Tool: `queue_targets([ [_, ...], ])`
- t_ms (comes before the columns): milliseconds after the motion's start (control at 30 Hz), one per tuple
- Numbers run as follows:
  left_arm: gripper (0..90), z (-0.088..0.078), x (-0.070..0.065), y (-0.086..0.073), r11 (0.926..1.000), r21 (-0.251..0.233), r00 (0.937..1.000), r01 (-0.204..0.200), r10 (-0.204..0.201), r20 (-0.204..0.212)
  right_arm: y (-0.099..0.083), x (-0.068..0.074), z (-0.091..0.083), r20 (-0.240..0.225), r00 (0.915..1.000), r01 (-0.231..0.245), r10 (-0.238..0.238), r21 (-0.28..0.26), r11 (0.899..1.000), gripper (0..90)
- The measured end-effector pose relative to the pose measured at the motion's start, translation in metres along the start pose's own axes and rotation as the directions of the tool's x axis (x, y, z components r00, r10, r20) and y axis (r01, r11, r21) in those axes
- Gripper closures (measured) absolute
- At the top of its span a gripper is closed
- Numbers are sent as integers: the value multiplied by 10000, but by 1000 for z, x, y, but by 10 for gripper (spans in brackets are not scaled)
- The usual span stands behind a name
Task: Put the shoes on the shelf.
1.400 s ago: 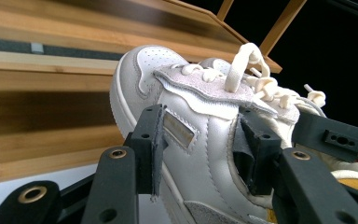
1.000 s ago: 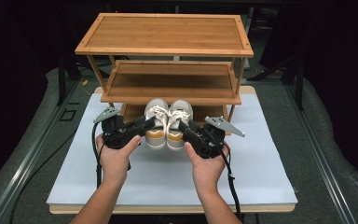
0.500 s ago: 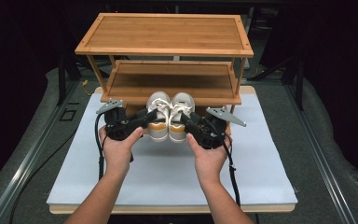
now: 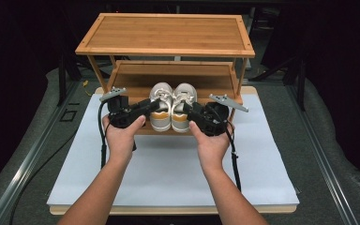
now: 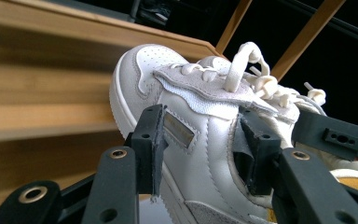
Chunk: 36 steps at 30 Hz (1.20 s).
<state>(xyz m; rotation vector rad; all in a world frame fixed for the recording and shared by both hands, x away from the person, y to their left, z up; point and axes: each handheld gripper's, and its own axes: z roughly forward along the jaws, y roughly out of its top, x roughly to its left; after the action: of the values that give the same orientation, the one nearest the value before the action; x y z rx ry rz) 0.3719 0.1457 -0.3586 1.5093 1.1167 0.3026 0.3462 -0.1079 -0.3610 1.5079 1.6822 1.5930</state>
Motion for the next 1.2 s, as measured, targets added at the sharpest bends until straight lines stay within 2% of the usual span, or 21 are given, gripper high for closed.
queue_targets([
  [33,567,1,1,2,10000,22,10000,-16,16,-17,1,0,2,-25,10000,-19,19,-111,9999,606],
  [233,567,7,5,7,9999,128,10000,34,-34,-53,7,-1,9,77,9999,88,-89,100,9999,606],
  [267,567,9,6,8,9999,150,10000,35,-34,-72,9,-2,13,42,10000,-32,32,68,10000,606],
  [300,568,10,7,10,9998,162,9999,86,-85,-71,10,-3,14,128,9999,-17,15,166,9999,606],
  [333,567,11,9,12,9998,142,9998,166,-165,-86,11,-3,17,-8,10000,-72,72,25,10000,606],
  [400,567,14,12,14,9995,110,9995,313,-312,-44,14,-4,20,-8,9999,-134,134,86,9999,606],
  [567,567,19,17,18,9993,217,9996,292,-291,-50,19,-4,26,100,9999,36,-38,196,9998,606],
  [667,568,23,20,19,9988,224,9990,431,-430,-74,21,-7,31,75,10000,-24,21,346,9994,606],
  [733,567,26,22,20,9987,250,9989,455,-452,-112,21,-8,34,199,9998,-59,53,302,9995,606],
  [800,567,28,24,20,9982,269,9985,527,-523,-142,21,-9,39,127,9999,-68,65,245,9997,606],
  [1200,565,39,32,22,9954,493,9966,825,-823,-70,23,-16,49,224,9991,-375,365,445,9983,604],
])
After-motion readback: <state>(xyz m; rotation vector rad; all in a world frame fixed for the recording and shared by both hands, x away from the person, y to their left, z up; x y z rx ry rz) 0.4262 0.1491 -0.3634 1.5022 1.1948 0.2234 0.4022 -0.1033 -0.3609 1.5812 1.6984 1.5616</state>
